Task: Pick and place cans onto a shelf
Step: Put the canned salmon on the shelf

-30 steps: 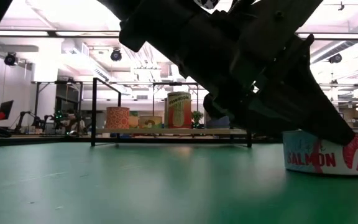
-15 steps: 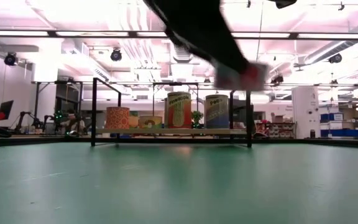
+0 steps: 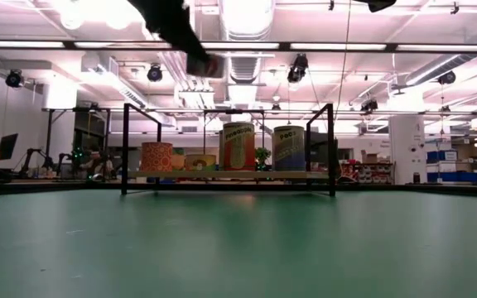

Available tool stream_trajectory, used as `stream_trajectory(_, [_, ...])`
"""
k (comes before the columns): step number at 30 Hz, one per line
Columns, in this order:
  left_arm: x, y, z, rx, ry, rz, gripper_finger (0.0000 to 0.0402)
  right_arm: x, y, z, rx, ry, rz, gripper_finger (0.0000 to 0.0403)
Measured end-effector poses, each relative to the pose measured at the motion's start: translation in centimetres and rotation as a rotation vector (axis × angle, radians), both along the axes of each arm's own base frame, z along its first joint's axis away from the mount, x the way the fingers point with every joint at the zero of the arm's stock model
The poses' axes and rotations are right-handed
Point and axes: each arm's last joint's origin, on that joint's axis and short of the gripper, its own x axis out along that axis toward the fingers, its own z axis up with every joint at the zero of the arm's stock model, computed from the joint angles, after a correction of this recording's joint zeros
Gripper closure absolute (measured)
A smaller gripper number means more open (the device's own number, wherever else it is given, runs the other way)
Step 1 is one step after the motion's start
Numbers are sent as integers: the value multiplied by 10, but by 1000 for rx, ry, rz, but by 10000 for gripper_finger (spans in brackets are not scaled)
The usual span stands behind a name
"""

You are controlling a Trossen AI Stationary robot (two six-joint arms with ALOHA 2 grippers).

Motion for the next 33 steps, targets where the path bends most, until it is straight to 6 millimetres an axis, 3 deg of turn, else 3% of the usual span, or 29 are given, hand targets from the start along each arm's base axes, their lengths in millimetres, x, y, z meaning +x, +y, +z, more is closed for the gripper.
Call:
stream_trajectory(7, [-34,101,2,-178,-125,248,130,3,-2,2,2,-37,-81,204])
stream_trajectory(13, [-43,157,-13,-295,-111,341,129,15,-17,7,-39,-111,-176,204])
stream_trajectory(23, [-27,181,-45,-278,-15,348,129,30,-54,3,-107,-71,-333,204])
stream_trajectory(33, [-13,193,-58,-262,16,372,129,29,-63,4,-168,-64,-359,204])
